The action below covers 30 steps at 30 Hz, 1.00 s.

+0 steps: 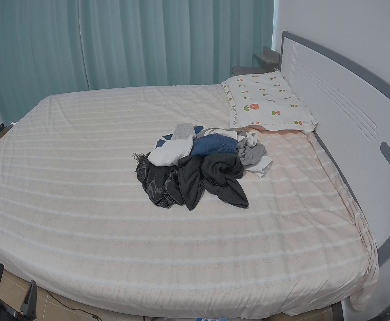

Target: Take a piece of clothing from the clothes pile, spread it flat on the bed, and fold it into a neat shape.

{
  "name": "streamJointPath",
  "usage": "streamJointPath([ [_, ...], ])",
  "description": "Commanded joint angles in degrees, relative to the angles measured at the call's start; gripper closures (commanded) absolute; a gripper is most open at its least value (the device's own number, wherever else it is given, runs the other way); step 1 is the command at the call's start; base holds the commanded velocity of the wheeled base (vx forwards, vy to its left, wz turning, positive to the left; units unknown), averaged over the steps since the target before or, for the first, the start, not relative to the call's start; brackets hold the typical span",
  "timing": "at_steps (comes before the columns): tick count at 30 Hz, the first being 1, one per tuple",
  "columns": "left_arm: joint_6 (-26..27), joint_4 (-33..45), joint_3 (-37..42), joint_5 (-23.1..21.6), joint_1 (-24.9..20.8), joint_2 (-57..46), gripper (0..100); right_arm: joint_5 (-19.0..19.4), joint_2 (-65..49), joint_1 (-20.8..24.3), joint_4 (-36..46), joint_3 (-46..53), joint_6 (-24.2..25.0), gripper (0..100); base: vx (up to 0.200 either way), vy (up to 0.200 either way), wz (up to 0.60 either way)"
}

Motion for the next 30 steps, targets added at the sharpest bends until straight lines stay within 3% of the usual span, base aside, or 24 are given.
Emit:
streamJointPath([
  [1,-0.1,0.0,1.0,0.0,0.0,-0.8,0,5.3,33.9,2.5,-4.6,-7.0,3.4,0,0.000,0.000,0.00],
  [6,-0.1,0.0,1.0,0.0,0.0,-0.8,0,4.9,54.1,8.9,-16.7,-8.9,10.5,0,0.000,0.000,0.00],
  [10,-0.1,0.0,1.0,0.0,0.0,-0.8,0,3.9,71.4,10.8,-27.6,-11.8,12.2,0,0.000,0.000,0.00],
  [12,-0.1,0.0,1.0,0.0,0.0,-0.8,0,3.7,73.6,11.1,-29.1,-12.4,12.3,0,0.000,0.000,0.00],
  [15,-0.1,0.0,1.0,0.0,0.0,-0.8,0,0.7,88.6,12.8,-37.0,-18.6,13.9,0,0.000,0.000,0.00],
  [20,-0.1,0.0,1.0,0.0,0.0,-0.8,0,-3.4,101.3,15.5,-39.9,-28.6,18.1,0,0.000,0.000,0.00],
  [30,-0.1,0.0,1.0,0.0,0.0,-0.8,0,-5.3,119.4,17.1,-39.2,-46.5,19.2,0,0.000,0.000,0.00],
])
